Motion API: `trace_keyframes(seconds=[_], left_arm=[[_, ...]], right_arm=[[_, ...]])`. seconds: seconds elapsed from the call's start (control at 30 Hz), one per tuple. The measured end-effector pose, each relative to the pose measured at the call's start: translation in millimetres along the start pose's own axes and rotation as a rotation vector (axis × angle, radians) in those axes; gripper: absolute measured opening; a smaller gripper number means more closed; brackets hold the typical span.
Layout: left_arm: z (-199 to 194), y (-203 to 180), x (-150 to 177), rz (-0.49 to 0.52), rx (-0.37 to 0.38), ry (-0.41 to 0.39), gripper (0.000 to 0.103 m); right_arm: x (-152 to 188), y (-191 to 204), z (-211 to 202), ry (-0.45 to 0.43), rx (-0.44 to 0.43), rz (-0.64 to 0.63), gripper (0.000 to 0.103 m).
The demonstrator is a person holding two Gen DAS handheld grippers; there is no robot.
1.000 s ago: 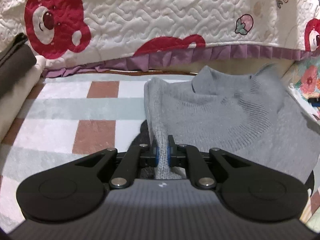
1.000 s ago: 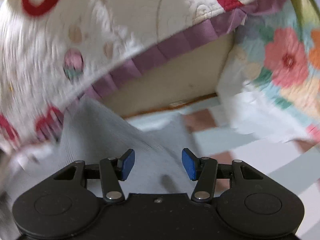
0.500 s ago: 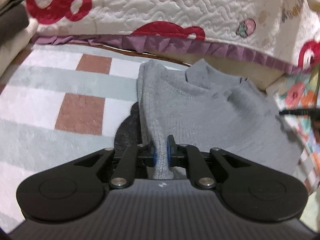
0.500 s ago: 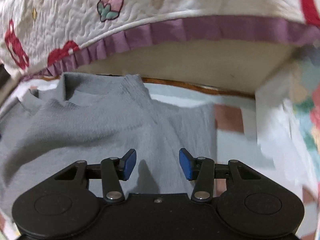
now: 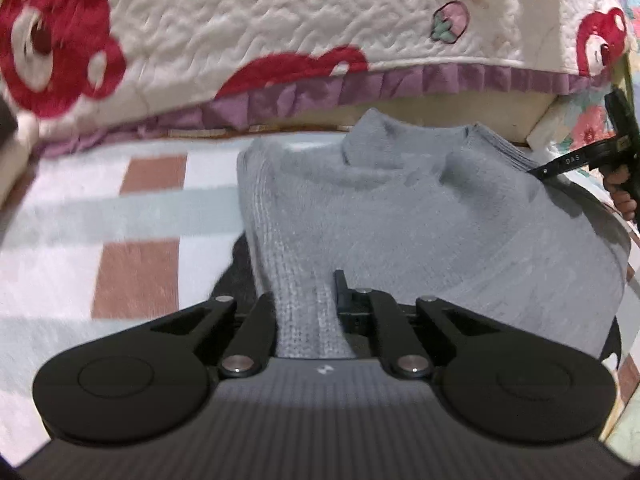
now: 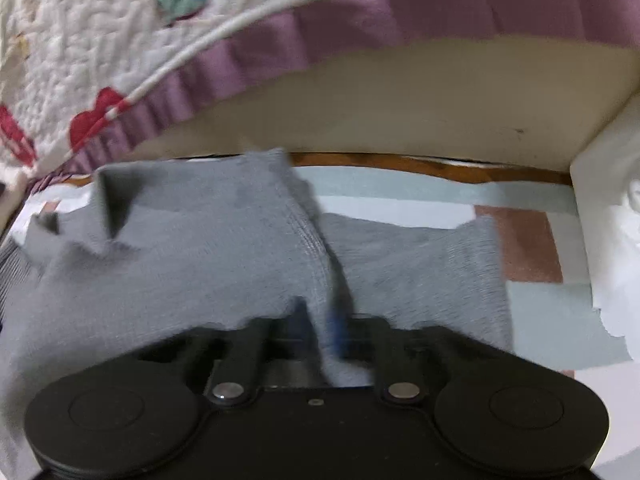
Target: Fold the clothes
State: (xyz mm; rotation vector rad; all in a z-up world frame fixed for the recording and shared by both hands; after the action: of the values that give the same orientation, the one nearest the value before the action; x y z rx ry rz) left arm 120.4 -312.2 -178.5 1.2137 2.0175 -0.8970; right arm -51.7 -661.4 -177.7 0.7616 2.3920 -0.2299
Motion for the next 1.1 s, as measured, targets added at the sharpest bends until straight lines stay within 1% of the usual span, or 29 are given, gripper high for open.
trace_keyframes(seconds=[0.07,0.17,0.23,0.27,0.3,0.33,0.37,0.43,0.47,0.53,0.57,0.63,0.7,0.77,0.8,0.83,0.87,0.9,0.97,1.03,1.1], left_arm=[[-17.0,-9.2,-20.4,0.042,-0.020,-0.083,0.004],[-43.6,-17.1,-60.0,0.087,-0.077,-0.260,0.004],[-43.3,-14.9,-77.9,0.066,-0.095,-0.308,0.004],[-39.9,-12.2,-83.5,0.054,-0.111,-0.322,0.004],[-34.4,-8.7,-85.7,0.047,-0.136,-0.329,0.004],[-25.4,-5.2,-85.3,0.049,-0.161,-0.316,0.004],[-11.9,-0.5,-79.0,0.047,-0.177,-0.269,0.005],[15.1,10.9,-59.7,-0.002,-0.186,-0.153,0.013],[25.8,18.8,-49.1,-0.033,-0.192,-0.103,0.015],[36.1,37.7,-28.9,-0.088,-0.192,-0.025,0.015],[36.1,44.5,-22.6,-0.104,-0.181,-0.005,0.016],[30.7,51.5,-16.9,-0.137,-0.138,0.009,0.019],[25.3,56.4,-15.4,-0.183,-0.084,0.018,0.026],[25.4,59.3,-13.5,-0.234,-0.036,0.038,0.026],[25.9,59.8,-14.0,-0.248,-0.020,0.046,0.026],[26.3,59.2,-15.3,-0.251,-0.012,0.045,0.026],[25.4,57.2,-15.7,-0.250,-0.006,0.046,0.026],[24.0,54.3,-15.6,-0.244,-0.006,0.045,0.026],[23.2,50.5,-16.8,-0.223,-0.011,0.043,0.025],[22.5,47.4,-17.5,-0.182,-0.024,0.044,0.013],[22.5,42.4,-18.4,-0.125,-0.029,0.050,0.011]], right_arm=[[-8.3,9.2,-22.6,-0.071,0.020,-0.049,0.009],[-26.9,-4.2,-64.2,-0.206,0.103,-0.028,0.008],[-34.8,-22.5,-88.8,-0.273,0.174,0.001,0.008],[-37.1,-31.4,-97.6,-0.297,0.211,0.014,0.008],[-37.8,-41.7,-101.2,-0.300,0.240,0.030,0.008],[-38.0,-52.4,-103.5,-0.299,0.268,0.046,0.008],[-36.7,-61.3,-101.2,-0.295,0.284,0.064,0.008],[-26.5,-68.8,-81.2,-0.248,0.299,0.094,0.014],[-21.0,-71.9,-70.5,-0.222,0.305,0.108,0.014],[-3.8,-73.9,-50.9,-0.168,0.367,0.068,0.013],[4.2,-76.3,-44.2,-0.144,0.375,0.070,0.013],[19.8,-81.9,-32.3,-0.098,0.379,0.087,0.012],[24.8,-85.8,-30.8,-0.104,0.354,0.139,0.014],[24.5,-87.0,-32.3,-0.111,0.308,0.202,0.018],[24.3,-87.7,-33.1,-0.115,0.285,0.233,0.022],[22.8,-86.0,-32.1,-0.112,0.264,0.252,0.027],[21.1,-84.6,-31.9,-0.109,0.242,0.264,0.030],[19.9,-83.0,-33.3,-0.106,0.207,0.271,0.037],[18.7,-77.3,-35.0,-0.116,0.167,0.278,0.039],[18.0,-73.4,-37.5,-0.119,0.127,0.289,0.040],[19.7,-70.2,-34.5,-0.098,0.119,0.272,0.041]])
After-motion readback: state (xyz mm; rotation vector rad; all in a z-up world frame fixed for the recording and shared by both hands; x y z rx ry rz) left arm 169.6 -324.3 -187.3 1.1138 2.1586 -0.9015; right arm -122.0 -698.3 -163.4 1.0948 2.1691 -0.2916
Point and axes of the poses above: each gripper's, at about its wrist camera, not at the fingertips, and z roughly the way its jaws point, y to its left, x to its underside, the point moved 9 cm from there along z, roughly the way its jaws point, and after that the axes turned 9 degrees about x, right-handed, at the moved point
